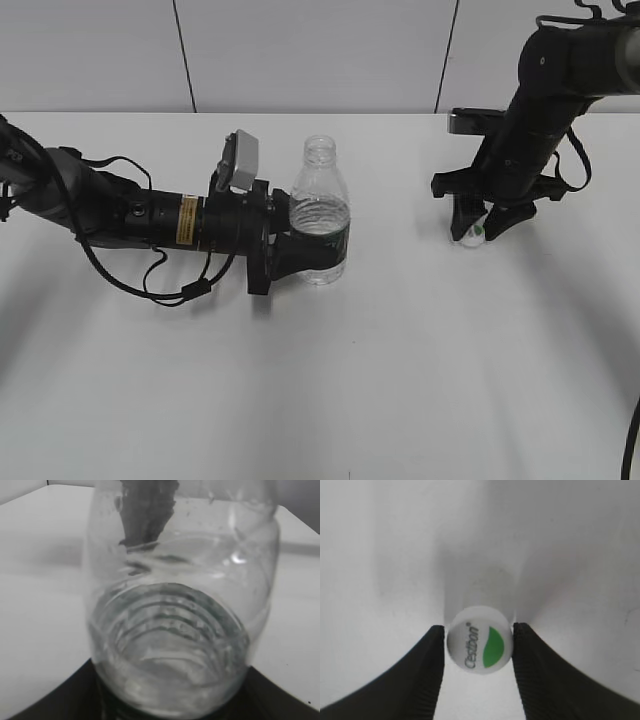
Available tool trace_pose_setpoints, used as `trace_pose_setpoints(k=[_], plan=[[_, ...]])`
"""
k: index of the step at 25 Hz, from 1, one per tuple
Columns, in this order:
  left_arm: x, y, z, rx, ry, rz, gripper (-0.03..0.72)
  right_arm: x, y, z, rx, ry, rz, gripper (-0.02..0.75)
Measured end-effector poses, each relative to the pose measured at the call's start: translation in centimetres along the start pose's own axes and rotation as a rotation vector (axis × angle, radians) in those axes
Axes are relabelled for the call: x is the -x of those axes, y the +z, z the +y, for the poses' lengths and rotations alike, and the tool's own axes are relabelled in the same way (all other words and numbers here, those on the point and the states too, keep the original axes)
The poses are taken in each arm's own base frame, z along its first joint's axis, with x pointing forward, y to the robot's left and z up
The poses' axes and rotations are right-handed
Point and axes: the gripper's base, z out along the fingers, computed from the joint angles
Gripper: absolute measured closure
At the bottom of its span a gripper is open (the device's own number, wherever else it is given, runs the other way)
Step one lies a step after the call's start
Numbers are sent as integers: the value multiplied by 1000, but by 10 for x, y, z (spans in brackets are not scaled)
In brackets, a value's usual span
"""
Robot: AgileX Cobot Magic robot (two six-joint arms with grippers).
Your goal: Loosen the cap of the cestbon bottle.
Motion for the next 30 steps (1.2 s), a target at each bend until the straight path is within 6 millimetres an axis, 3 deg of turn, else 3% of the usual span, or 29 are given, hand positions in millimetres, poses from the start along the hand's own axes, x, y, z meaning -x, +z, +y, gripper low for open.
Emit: trace_pose_setpoints(k=[5, 7, 9, 15, 20, 30], plan=[[0, 2, -1, -7, 2, 0, 307, 0, 0, 1, 12, -35, 2, 171], [0, 2, -1, -8, 2, 0, 307, 0, 0, 1, 14, -38, 4, 142], [0, 2, -1, -8, 2, 0, 297, 0, 0, 1, 16, -36, 4, 137], [0, 2, -2, -14, -25, 9, 156, 0, -7, 2, 17, -41, -10, 144], [-4, -3, -2, -30, -38, 35, 140, 2, -21, 5, 19, -48, -39, 145], [-16, -41, 1, -102, -61, 162, 138, 1, -59, 9, 8, -72, -101, 145]])
